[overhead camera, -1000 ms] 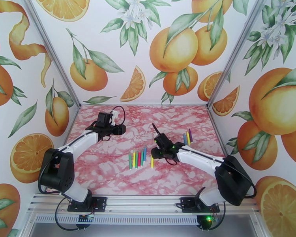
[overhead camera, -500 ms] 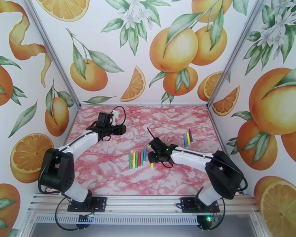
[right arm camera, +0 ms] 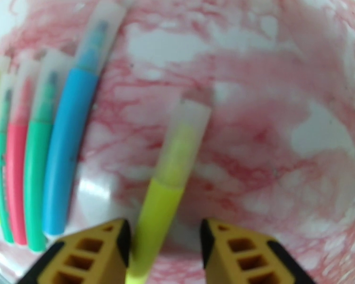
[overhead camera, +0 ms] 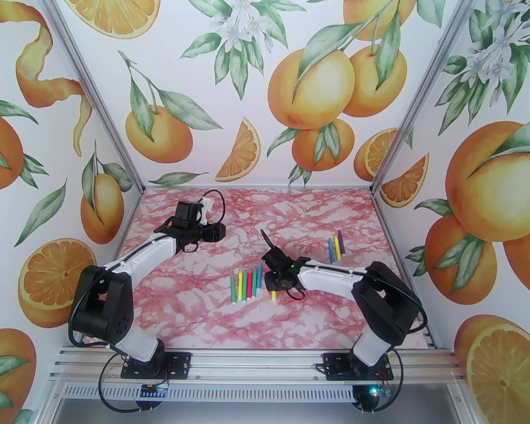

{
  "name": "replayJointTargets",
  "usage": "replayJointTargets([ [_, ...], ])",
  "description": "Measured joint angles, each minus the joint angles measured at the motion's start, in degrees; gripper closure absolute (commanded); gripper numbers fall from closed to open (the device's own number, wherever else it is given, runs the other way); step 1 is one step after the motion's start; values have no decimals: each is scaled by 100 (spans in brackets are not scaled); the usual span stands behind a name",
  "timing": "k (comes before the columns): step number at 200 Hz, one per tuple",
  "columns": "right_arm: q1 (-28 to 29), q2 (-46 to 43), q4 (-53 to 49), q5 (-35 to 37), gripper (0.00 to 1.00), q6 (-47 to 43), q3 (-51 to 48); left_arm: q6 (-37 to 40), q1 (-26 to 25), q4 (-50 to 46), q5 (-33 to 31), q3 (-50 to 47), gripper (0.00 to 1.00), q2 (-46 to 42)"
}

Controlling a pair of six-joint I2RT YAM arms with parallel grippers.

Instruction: Open the pen caps

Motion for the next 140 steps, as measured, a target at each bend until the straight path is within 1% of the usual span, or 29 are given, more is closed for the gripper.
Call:
replayJointTargets([
  [41,59,85,-151,214,61,42,98,0,0,-2,-17,0,33,11],
  [85,83,173,-216,260,68,85,203,9,-22,-9,-59,0,33,20],
  [102,87,195,-219,258,74,111,234,22,-26,-22,-63,0,32,20],
  [128,92,232,-227,260,75,136,273,28,-37,-22,-81,0,32,22],
  [140,92,236,-232,260,78,149,282,33,-37,-26,-81,0,32,24],
])
